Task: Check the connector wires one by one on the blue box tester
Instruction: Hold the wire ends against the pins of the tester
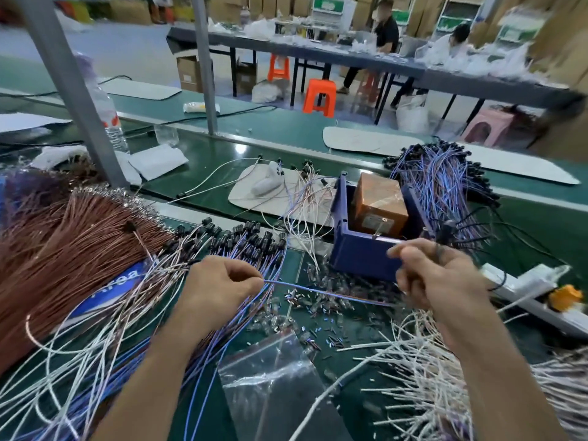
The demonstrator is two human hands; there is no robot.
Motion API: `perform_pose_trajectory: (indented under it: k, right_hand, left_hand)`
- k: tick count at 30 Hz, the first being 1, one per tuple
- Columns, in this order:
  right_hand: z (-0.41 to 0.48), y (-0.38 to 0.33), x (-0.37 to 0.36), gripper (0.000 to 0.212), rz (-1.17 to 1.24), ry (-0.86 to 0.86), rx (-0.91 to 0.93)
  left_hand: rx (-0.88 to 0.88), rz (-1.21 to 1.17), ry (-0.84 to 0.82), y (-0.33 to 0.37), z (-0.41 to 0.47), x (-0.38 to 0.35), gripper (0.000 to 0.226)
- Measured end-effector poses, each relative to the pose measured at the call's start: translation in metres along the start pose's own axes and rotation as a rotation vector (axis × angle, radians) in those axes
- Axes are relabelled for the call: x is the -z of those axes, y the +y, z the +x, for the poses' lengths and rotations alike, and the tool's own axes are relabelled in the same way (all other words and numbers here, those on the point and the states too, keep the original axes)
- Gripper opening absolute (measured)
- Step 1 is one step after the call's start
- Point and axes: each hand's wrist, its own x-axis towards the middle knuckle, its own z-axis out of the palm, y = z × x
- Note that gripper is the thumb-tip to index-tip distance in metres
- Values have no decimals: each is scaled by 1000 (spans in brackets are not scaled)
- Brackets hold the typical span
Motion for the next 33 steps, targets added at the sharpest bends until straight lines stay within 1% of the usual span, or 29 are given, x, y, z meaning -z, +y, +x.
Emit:
perform_pose_trajectory:
  k: [1, 2, 3, 5, 6, 7, 8, 10, 13, 16, 19, 22, 23, 25, 26, 28, 30, 31, 33]
  right_hand:
    - [-4, 4, -2, 27, -216, -41, 39]
    - [-9, 8, -7, 22, -390, -94, 69]
    - [-13, 11, -14, 17, -496, -144, 86]
    - [-21, 14, -28, 11, -493, -263, 91]
    - [-23, 16, -34, 12, -459, -331, 101]
    - [-24, 19, -37, 15, -427, -375, 108]
    - [-24, 22, -39, 16, -391, -380, 105]
    - [-21, 32, -36, 15, -299, -303, 76]
    - [-15, 52, -24, 15, -221, -186, 4]
    - [-12, 67, -20, 18, -144, -183, -35]
    - [-6, 82, -20, 23, -56, -163, -103]
    - [-4, 96, -24, 25, 83, -154, -155]
    - [-4, 98, -24, 27, 119, -139, -169]
    - [-3, 100, -20, 32, 188, -96, -190]
    - [-3, 100, -17, 35, 227, -80, -203]
    - [-4, 99, -12, 39, 281, -80, -213]
    - [-7, 98, -11, 38, 288, -87, -209]
    - [-8, 98, -13, 37, 281, -88, -200]
    - [-10, 98, -16, 35, 261, -96, -182]
  left_hand:
    - [-30, -39, 18, 5, -2, -5, 15]
    - [-62, -115, -25, 11, -5, -10, 16]
    - [-93, -208, -117, 19, -10, -16, 18]
    - [-146, -359, -321, 35, -19, -31, 15]
    - [-171, -422, -380, 41, -22, -40, 12]
    - [-184, -479, -404, 46, -24, -48, 10]
    - [-181, -529, -399, 48, -25, -55, 11]
    - [-144, -593, -346, 47, -25, -66, 11]
    - [-104, -571, -330, 40, -18, -76, 9]
    - [-87, -536, -344, 36, -11, -90, 15]
    - [-82, -540, -289, 33, -5, -109, 21]
    - [-70, -558, -244, 29, 0, -119, 20]
    - [-61, -574, -208, 27, 1, -118, 19]
    - [-47, -607, -81, 24, 8, -109, 20]
    - [-72, -561, -14, 21, 10, -104, 22]
    - [-191, -364, 75, 17, 8, -98, 26]
    - [-318, -202, 87, 18, -1, -101, 30]
    - [-375, -168, 78, 20, -7, -104, 31]
    - [-436, -199, 28, 25, -17, -111, 34]
